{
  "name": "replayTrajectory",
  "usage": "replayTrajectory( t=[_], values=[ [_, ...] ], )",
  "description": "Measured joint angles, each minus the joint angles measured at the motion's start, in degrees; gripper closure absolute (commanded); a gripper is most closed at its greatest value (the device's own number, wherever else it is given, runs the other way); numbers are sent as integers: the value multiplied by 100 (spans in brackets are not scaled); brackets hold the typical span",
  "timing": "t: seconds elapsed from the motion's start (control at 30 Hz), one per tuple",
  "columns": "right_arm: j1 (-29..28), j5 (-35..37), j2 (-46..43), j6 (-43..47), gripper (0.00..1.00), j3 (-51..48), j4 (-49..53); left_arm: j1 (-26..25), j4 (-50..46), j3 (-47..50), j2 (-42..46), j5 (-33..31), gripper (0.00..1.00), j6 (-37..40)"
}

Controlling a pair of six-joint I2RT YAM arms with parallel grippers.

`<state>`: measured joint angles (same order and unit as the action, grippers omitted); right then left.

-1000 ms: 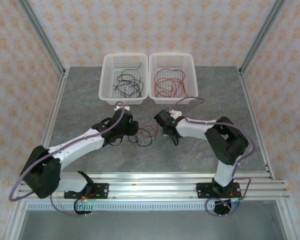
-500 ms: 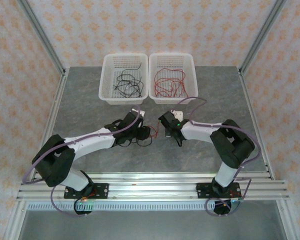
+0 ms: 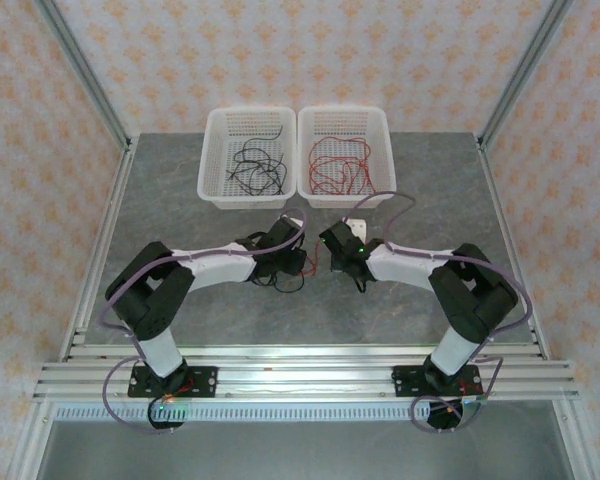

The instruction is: Untangle the cables

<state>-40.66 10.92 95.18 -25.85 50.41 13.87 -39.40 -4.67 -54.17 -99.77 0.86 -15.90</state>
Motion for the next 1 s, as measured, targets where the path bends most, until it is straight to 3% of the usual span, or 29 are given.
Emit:
replayTrajectory(
  t=[0.1,0.23,0.27,0.5,0.73,1.0],
  values=[
    [0,0,-24,0,100,-28,2,0,20,-44,-162,-111,71,55],
    [0,4,-92,-4,100,-48,7,0,81,-55,-225,-321,98,81],
    [0,4,-122,-9,100,-52,9,0,111,-55,-227,-387,100,83],
    [0,52,-485,-358,100,-275,31,0,138,-50,-109,-1176,100,-197],
    [2,79,-772,-1132,100,-708,-55,0,87,201,1106,-2096,100,-1390],
    [0,-339,-1410,-1738,100,-1228,-446,0,286,986,1838,-2479,100,-2677]
  ],
)
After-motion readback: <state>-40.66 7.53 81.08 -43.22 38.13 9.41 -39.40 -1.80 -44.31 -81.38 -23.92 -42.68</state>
